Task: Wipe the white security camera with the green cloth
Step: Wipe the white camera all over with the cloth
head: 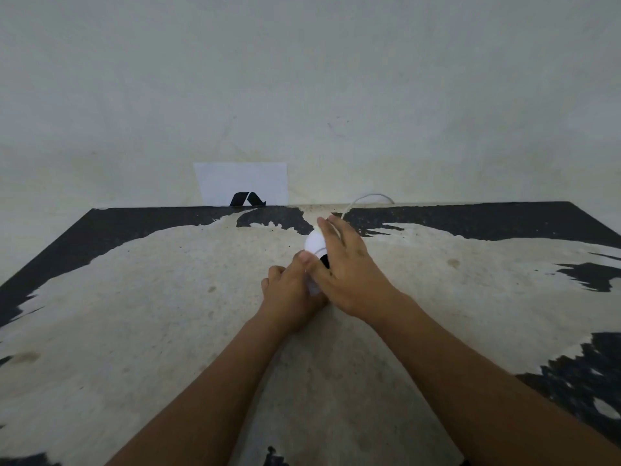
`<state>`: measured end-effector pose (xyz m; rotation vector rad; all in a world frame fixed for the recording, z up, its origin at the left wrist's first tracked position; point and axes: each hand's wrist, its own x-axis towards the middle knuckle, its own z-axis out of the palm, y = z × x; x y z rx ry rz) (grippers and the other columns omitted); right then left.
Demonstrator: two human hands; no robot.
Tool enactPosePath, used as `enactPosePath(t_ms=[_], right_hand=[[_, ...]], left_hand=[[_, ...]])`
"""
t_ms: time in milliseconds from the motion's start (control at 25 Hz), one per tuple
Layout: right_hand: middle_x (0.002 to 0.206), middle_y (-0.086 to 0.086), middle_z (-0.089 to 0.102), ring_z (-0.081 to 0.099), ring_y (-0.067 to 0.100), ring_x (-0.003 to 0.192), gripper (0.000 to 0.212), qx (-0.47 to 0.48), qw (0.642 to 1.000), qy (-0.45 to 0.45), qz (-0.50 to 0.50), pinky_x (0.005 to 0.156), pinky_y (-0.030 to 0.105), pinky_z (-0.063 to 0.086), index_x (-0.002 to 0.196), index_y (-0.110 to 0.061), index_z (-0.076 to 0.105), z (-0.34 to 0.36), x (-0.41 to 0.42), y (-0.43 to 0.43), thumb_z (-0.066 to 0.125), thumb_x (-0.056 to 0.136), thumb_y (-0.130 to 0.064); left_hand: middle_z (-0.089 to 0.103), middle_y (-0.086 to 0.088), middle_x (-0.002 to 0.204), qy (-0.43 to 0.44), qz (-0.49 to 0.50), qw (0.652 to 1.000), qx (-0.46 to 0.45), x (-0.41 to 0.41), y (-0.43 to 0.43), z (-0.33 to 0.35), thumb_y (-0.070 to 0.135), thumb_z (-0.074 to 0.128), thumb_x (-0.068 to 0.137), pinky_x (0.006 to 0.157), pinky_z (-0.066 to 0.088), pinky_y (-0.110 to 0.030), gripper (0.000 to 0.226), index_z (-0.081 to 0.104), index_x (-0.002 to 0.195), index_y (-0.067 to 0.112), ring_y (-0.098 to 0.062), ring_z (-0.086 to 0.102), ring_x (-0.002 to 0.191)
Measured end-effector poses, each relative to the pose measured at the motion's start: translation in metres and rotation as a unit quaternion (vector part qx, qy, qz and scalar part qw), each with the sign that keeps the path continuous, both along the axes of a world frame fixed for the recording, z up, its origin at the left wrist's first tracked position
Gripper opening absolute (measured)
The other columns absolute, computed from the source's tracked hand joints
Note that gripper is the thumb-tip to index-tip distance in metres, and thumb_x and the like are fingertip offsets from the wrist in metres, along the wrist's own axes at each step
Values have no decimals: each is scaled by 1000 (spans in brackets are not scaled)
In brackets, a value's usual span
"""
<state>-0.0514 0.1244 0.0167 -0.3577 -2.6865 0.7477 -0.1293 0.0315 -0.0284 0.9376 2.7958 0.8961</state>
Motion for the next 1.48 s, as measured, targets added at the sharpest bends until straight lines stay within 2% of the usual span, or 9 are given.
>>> enactPosePath(t_ms=[200,320,440,600,800,920,1080,1280,1480], right_hand=[[146,2,45,33,31,138,76,185,981,-55,18,115,50,20,132,-25,53,19,-25,-2,15,85,-71],[115,10,63,55,27,109,70,54,996,-66,27,90,41,41,109,-14,65,33,-35,9,21,92,-65],[99,6,63,56,23,95,62,-141,989,-30,-31,76,34,37,96,-12,60,29,-26,20,23,94,-62],[141,9,48,45,25,128,61,-229,970,25,-73,98,30,34,137,-17,43,4,-11,10,28,95,-58],[157,0,30,13,27,148,66,106,994,17,-7,120,46,7,145,-20,36,5,-7,-7,33,92,-59],[140,2,53,35,29,138,62,182,982,-38,29,114,47,23,127,-20,59,20,-27,-3,29,92,-61],[77,-6,54,51,22,85,51,-45,998,-42,-2,72,33,37,71,-26,58,36,-34,12,28,94,-59],[107,0,64,58,18,100,50,-307,950,-9,-62,86,38,46,103,-20,62,13,-1,23,36,92,-60],[85,16,69,57,24,73,18,-226,970,3,-88,63,33,43,88,-8,68,-16,36,28,52,83,-13]], left_hand=[[48,-1,138,32,12,998,-50,-1,4,0,53,55,81,100,31,-45,63,32,136,33,-32,38,126],[51,-2,134,-4,6,1000,-11,-1,-1,-1,54,64,75,91,29,-39,78,27,138,29,-28,39,122],[54,-2,129,-13,-4,1000,25,-1,-5,-4,53,67,73,83,24,-34,82,25,139,30,-26,40,115],[55,-2,126,-16,-4,1000,16,-3,-3,-2,55,67,71,83,27,-36,83,25,139,30,-26,40,115],[49,-2,131,3,9,999,-42,-2,4,-1,51,51,83,93,31,-42,61,27,137,35,-31,39,121],[47,0,139,17,24,997,-77,-7,7,-6,59,53,78,98,32,-46,68,28,137,35,-32,39,125],[52,-2,131,-42,-3,999,4,-5,-1,-6,52,65,74,89,29,-40,79,24,138,30,-28,39,119],[53,-3,127,-37,-6,999,9,-2,-2,-3,52,67,73,84,26,-38,81,24,138,29,-28,39,117],[54,-5,125,-51,-3,998,20,1,-3,-2,49,68,73,86,26,-38,79,27,136,28,-30,37,118]])
